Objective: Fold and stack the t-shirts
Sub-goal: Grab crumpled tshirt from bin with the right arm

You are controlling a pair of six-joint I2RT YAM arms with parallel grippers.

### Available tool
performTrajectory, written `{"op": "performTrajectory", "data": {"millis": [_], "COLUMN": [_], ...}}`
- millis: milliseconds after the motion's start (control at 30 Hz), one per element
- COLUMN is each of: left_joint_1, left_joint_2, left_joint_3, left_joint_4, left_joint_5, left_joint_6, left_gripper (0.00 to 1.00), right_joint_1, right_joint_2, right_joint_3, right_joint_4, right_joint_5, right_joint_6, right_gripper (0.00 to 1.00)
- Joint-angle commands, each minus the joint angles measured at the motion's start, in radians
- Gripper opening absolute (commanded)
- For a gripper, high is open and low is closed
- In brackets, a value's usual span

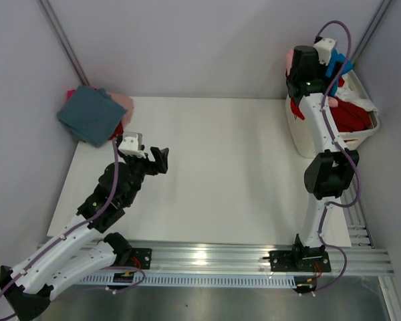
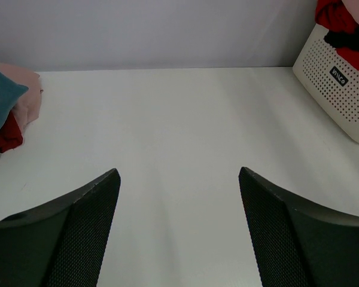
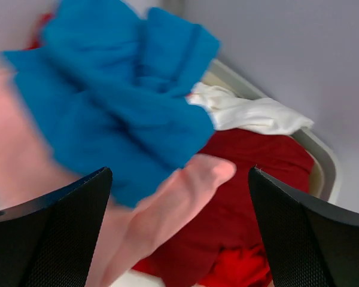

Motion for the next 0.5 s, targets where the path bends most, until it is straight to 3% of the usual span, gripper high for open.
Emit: {"op": "performTrajectory", "data": {"millis": [0,167,233,300,333,367,467], "left_joint_1": [-0.004,-0.007,-0.009,-0.009,-0.009,-0.009,-0.009], "left_joint_2": [-0.038,-0.022,-0.008,0.001,0.004,0.007,0.013], "left_joint_3": [0.022,0.012,0.012,0.014,0.014,0.015,0.015], "left_joint_4": [0.016,0.022,0.022,0.024,0.025,0.025,0.029], "left_joint_5": [-0.008,-0.007,-0.013,-0.021,-0.03,-0.033,-0.044], "left_joint_6": [-0.011,-0.005,-0.002,0.002,0.006,0.009,0.012], "left_gripper": [0.84,0.84,0.84,0.84,0.84,0.84,0.84], "right_joint_1": [-0.078,-0.137,-0.137,-0.166,-0.166,-0.166,-0.16], "right_joint_2": [0.041,0.111,0.168,0.206,0.226,0.229,0.206], "right_joint_3": [0.08,0.082,0.092,0.128,0.137,0.148,0.163], "right_joint_4": [-0.125,-0.161,-0.184,-0.226,-0.236,-0.252,-0.234], "right_joint_5": [0.069,-0.109,-0.162,-0.208,-0.212,-0.199,-0.171], "right_joint_6": [0.121,0.224,0.242,0.259,0.262,0.273,0.275], "right_gripper": [1.0,0.98,0.91,0.49,0.49,0.02,0.0]}}
